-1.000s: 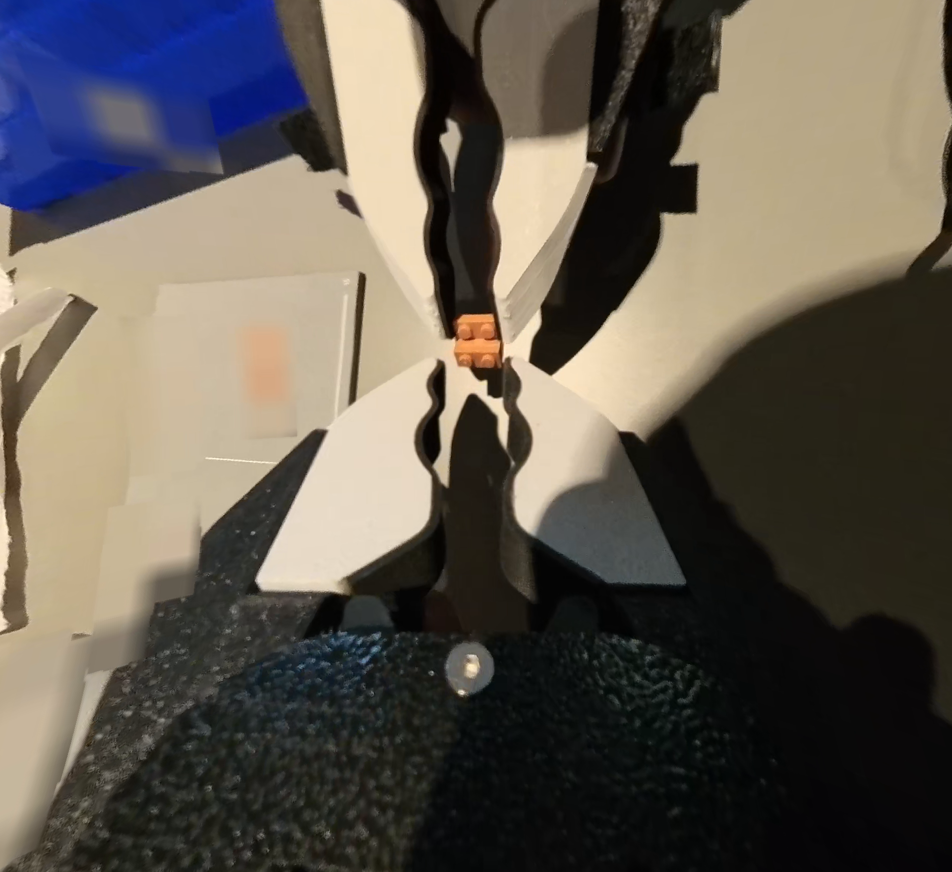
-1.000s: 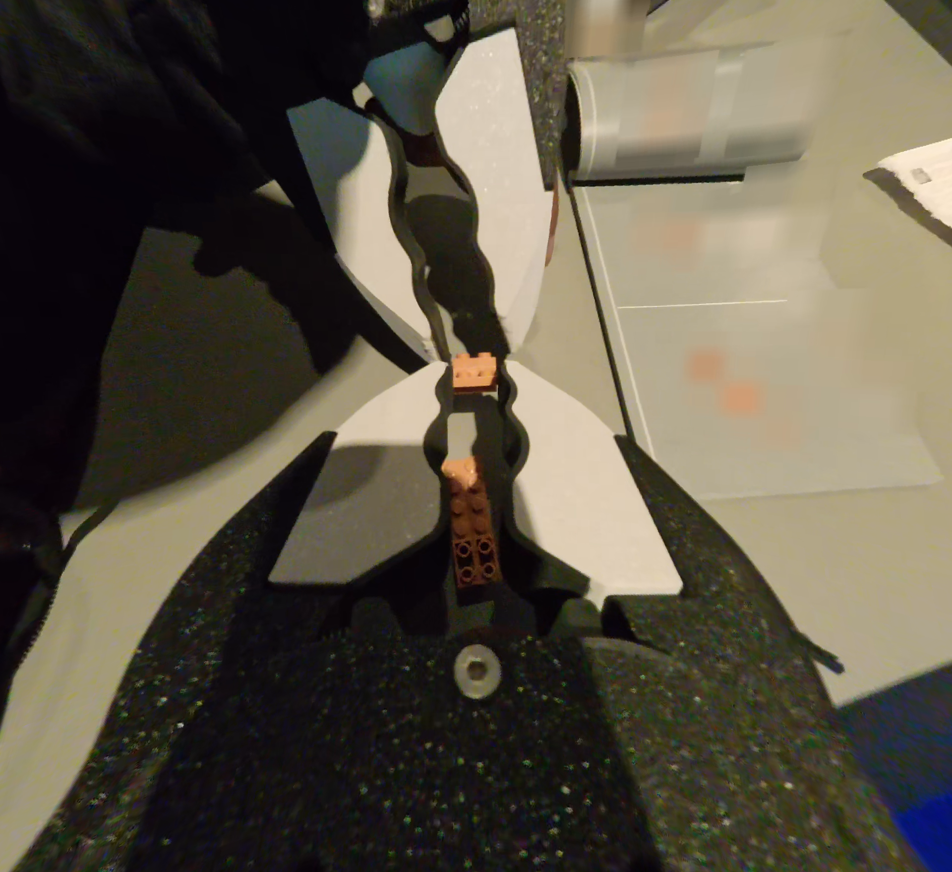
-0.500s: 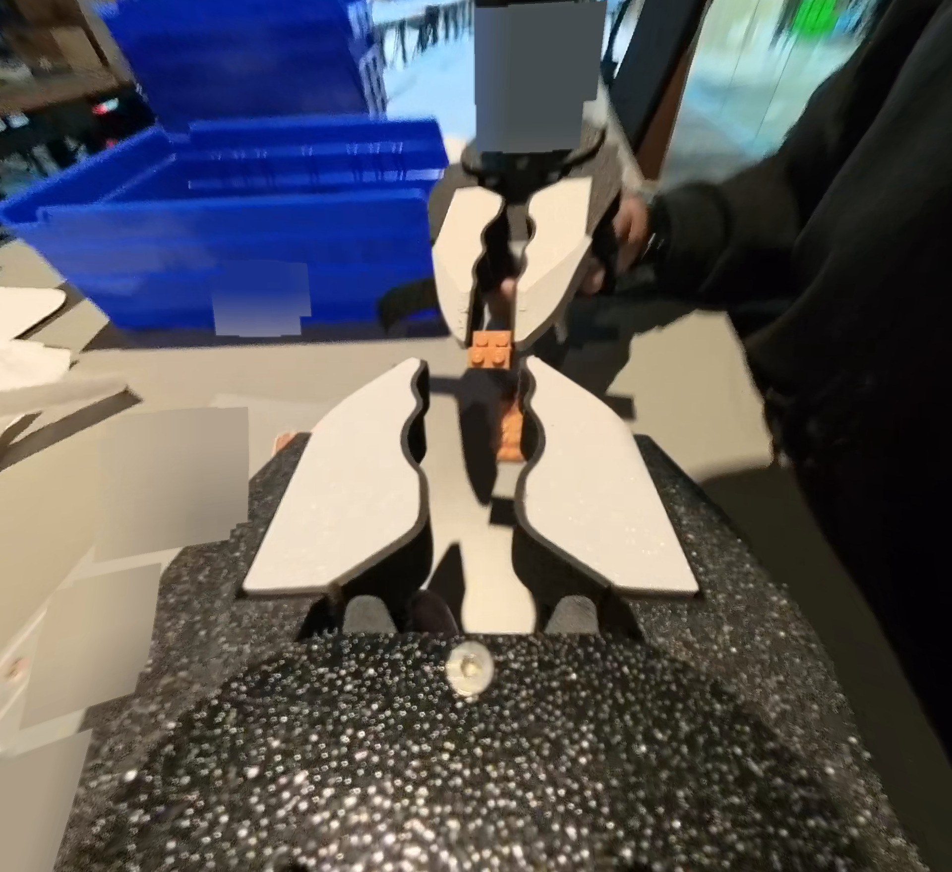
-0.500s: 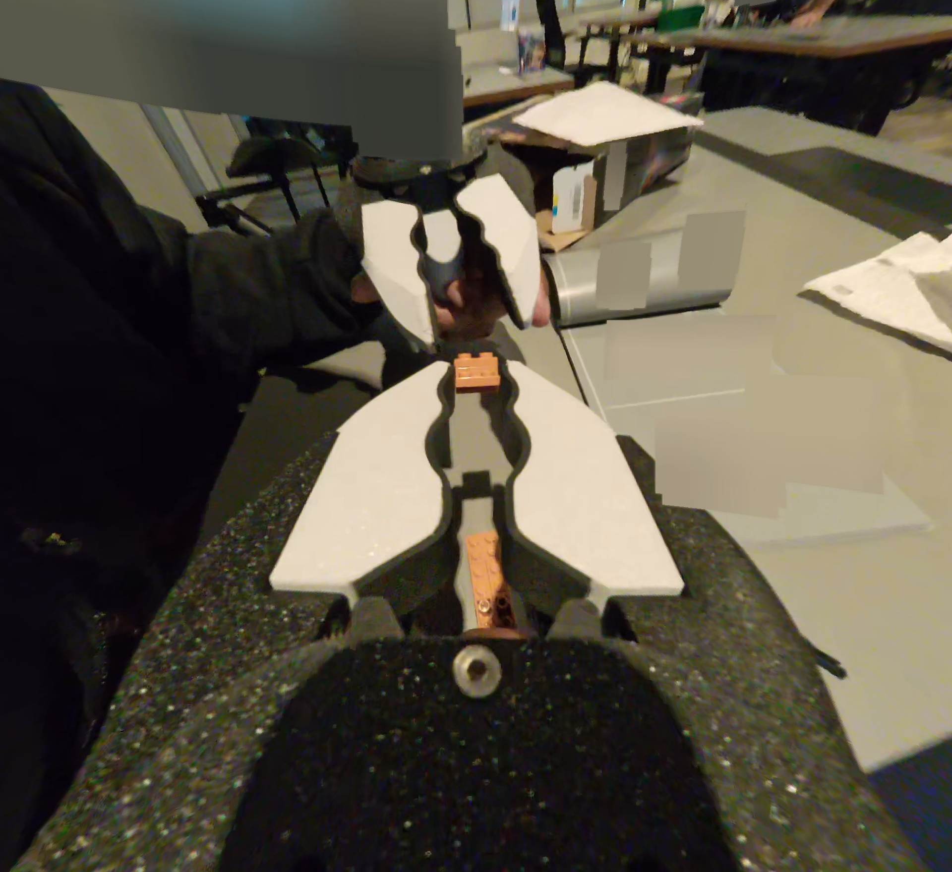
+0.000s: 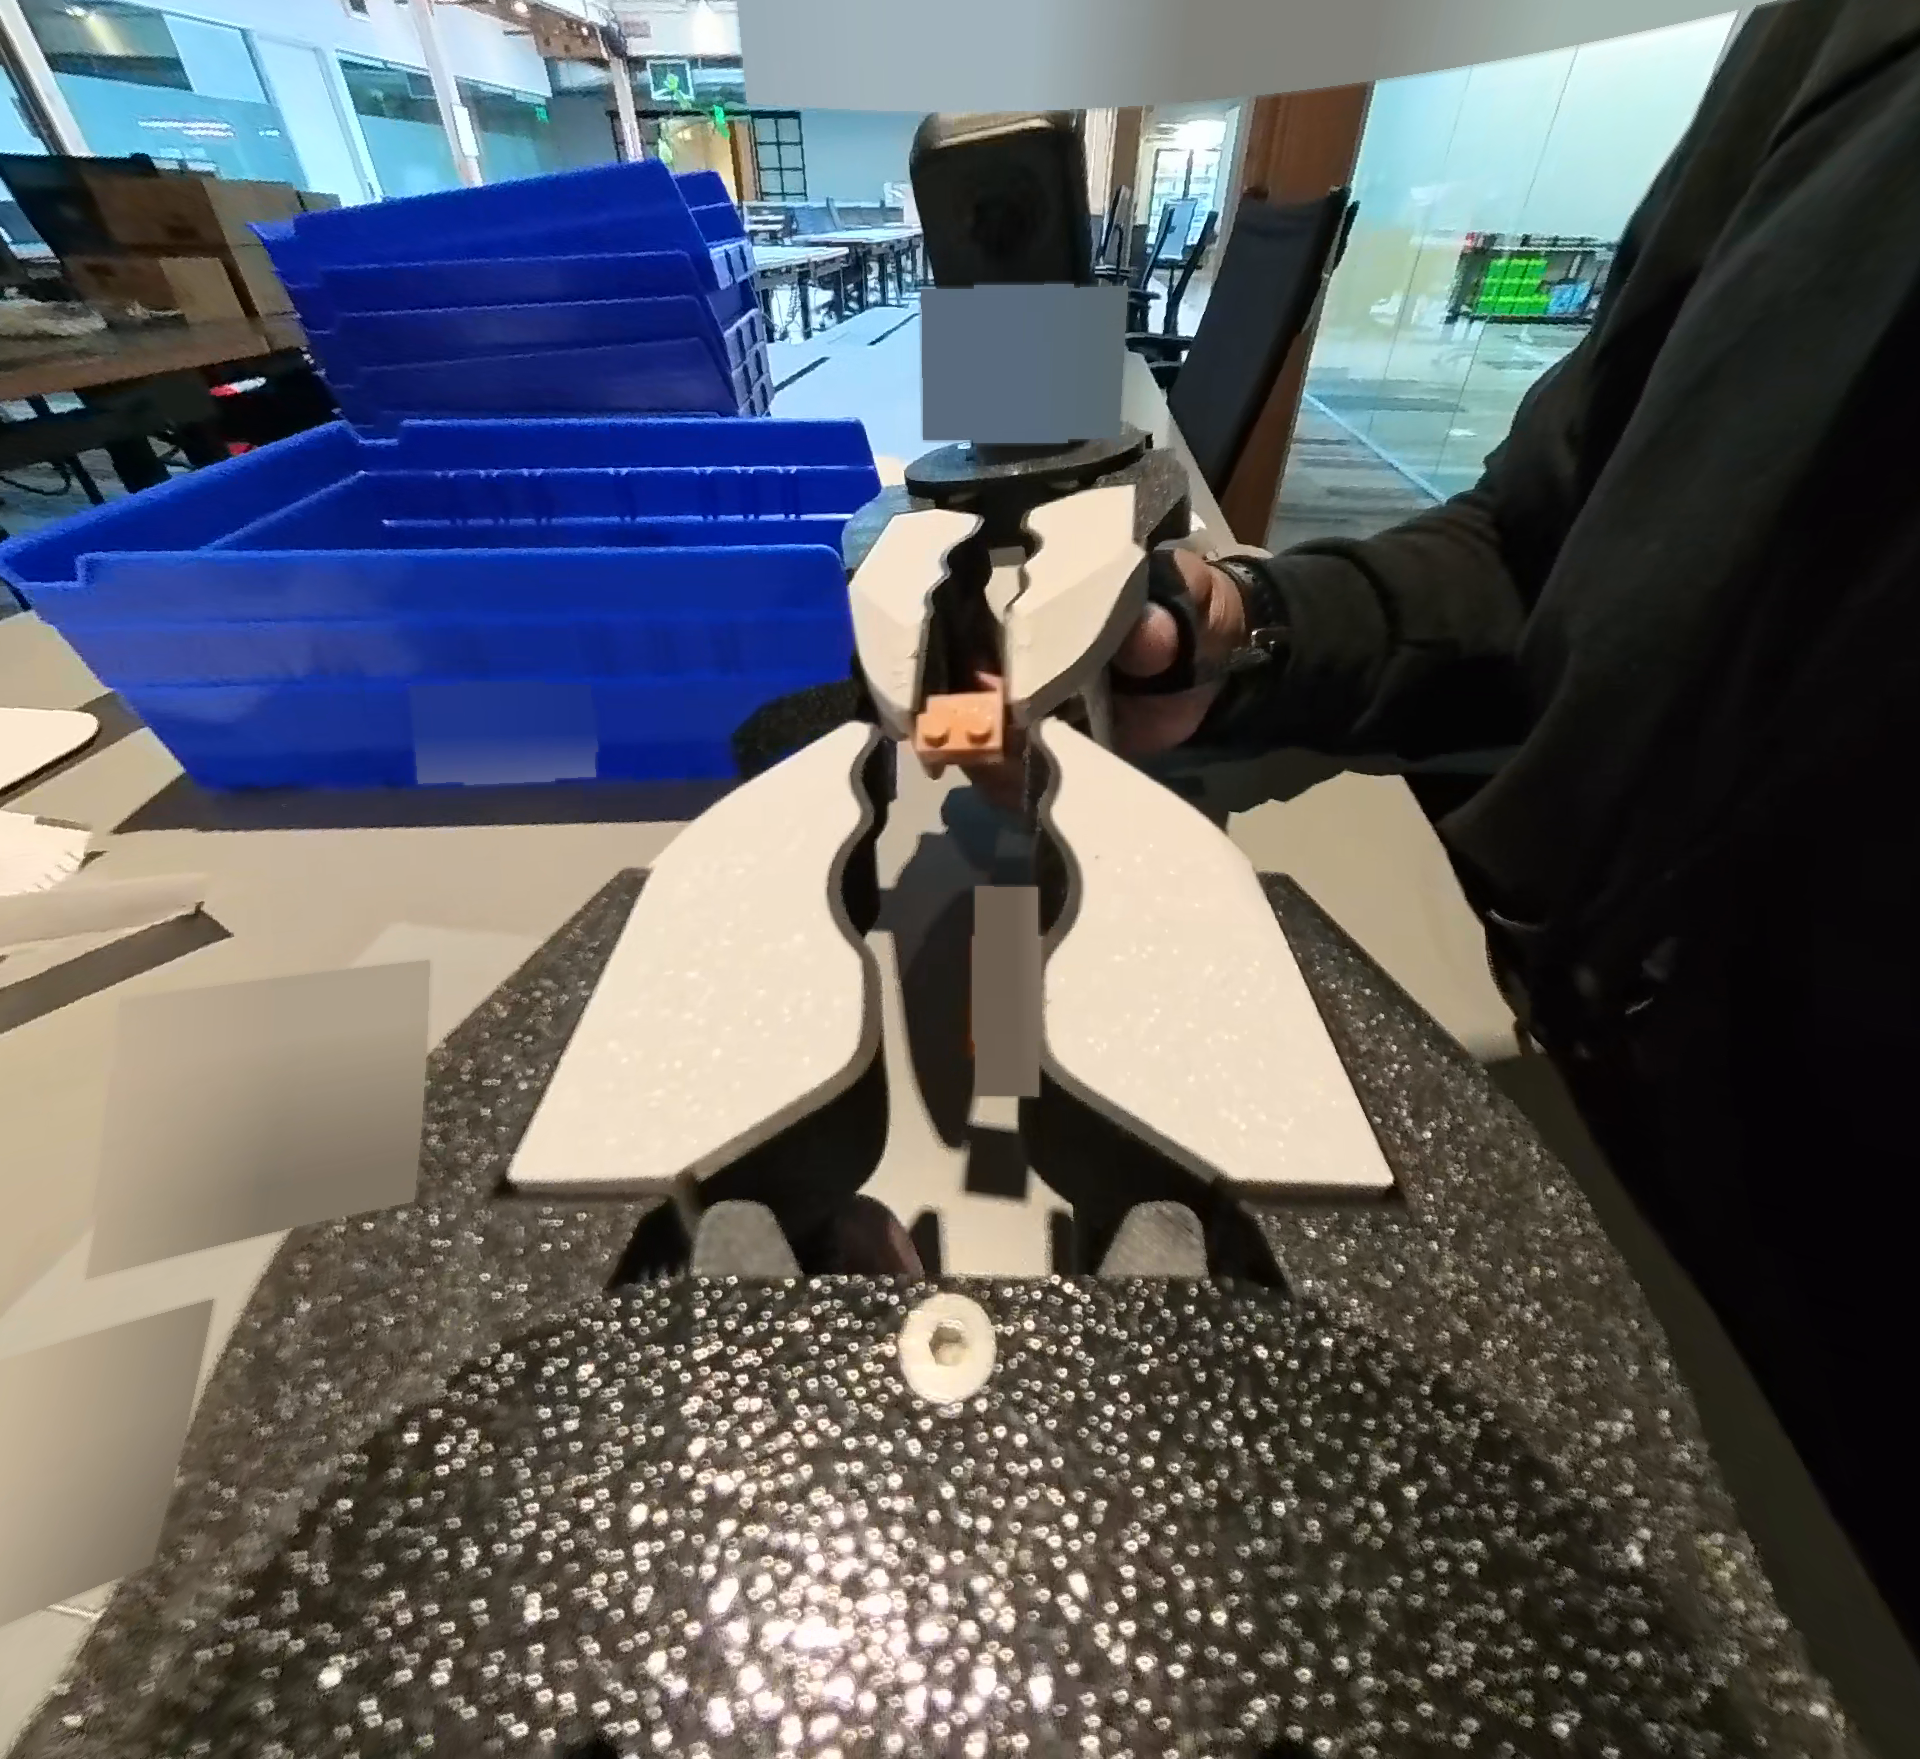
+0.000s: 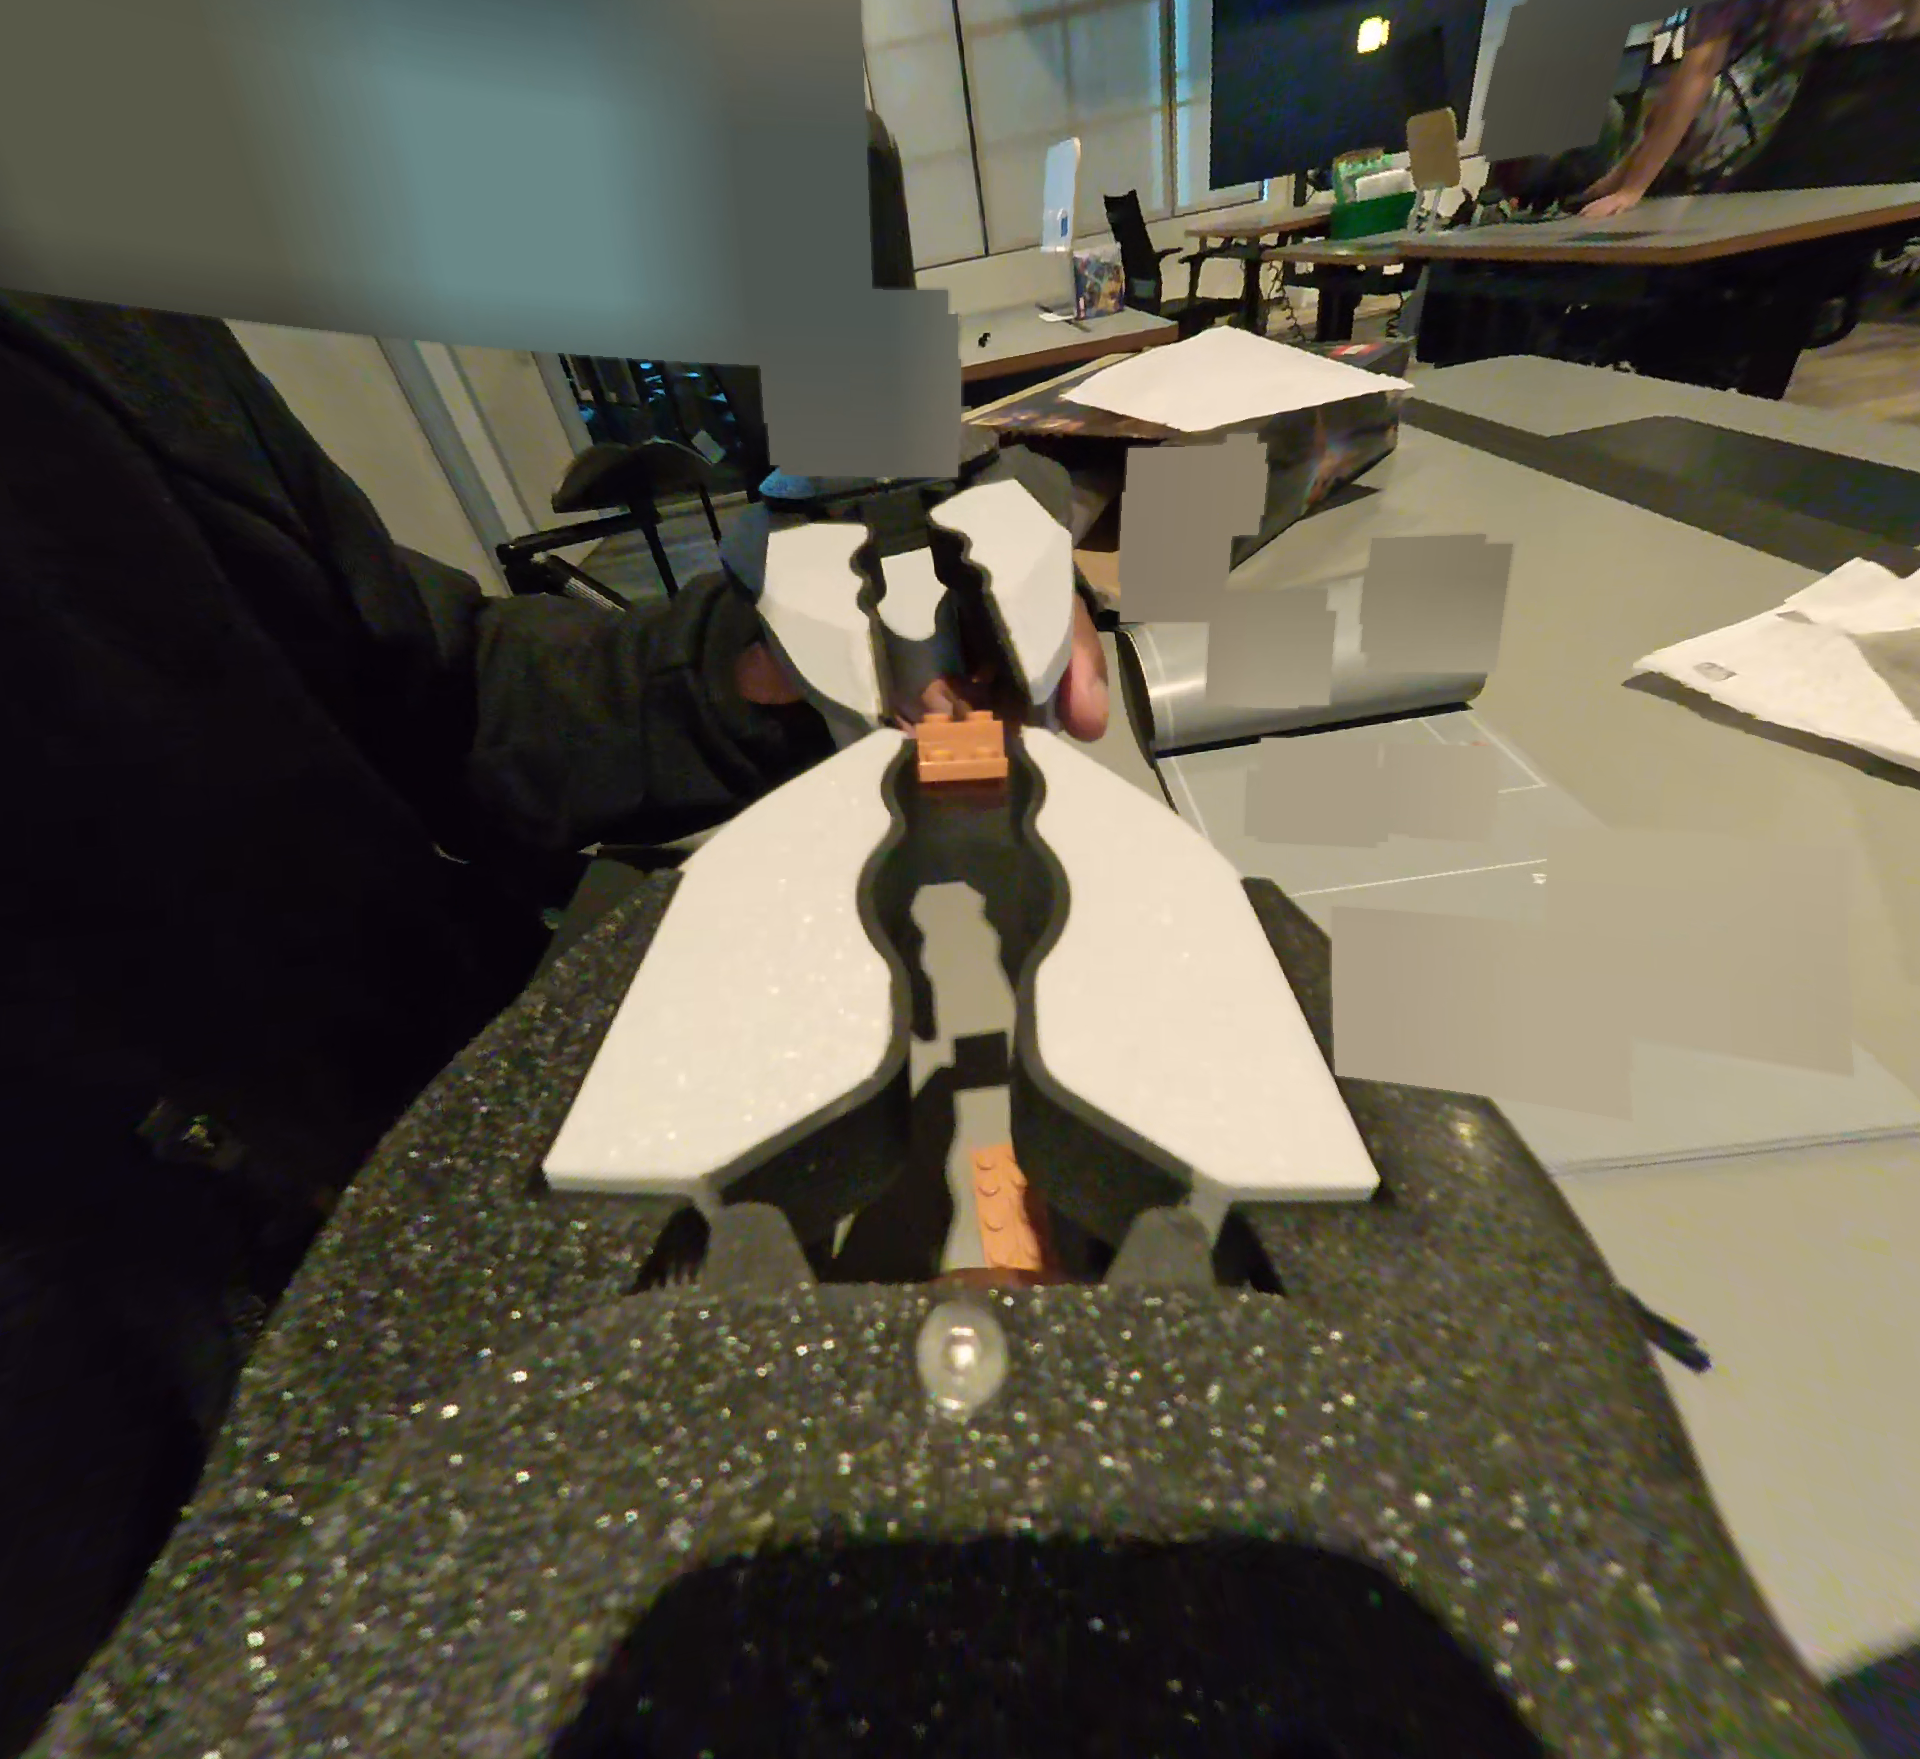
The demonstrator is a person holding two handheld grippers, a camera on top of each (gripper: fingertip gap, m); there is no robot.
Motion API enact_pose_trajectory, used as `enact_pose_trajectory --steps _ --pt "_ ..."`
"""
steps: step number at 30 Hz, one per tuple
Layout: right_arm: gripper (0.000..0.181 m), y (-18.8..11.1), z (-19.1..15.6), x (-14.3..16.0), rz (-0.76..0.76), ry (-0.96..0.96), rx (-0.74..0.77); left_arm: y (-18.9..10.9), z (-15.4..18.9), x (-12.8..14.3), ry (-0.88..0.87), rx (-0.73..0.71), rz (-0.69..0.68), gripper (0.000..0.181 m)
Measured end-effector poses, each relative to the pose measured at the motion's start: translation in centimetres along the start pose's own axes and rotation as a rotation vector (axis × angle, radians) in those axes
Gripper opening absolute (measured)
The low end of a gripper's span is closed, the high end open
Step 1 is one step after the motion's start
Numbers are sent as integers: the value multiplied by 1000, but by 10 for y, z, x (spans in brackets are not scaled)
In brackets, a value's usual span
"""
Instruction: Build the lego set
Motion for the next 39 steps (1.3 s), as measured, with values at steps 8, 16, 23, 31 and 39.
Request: enact_pose_trajectory --steps 8,16,23,31,39 --pt "16 1 1 1 35 24 -35 6 1 2 -46 13 32 21" --pt "16 3 -1 2 3 -2 -21 6 2 2 -40 33 39 16" --pt "42 -14 -4 2 -148 -66 132 5 1 8 -83 10 -99 16" --pt "36 -23 0 37 -697 -210 252 7 6 29 -275 -5 -339 16" --pt "28 -13 3 50 -742 -217 254 16 16 32 -181 28 -430 16"
Point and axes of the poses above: each gripper's, where its closed fingertips meet, y out along the fingers, x out of its underside, z = x × y across the jaws, the point moved 10 cm from there along -y, back along the fingers, and after that the axes turned 9 degrees about y, right-handed, at the moved point
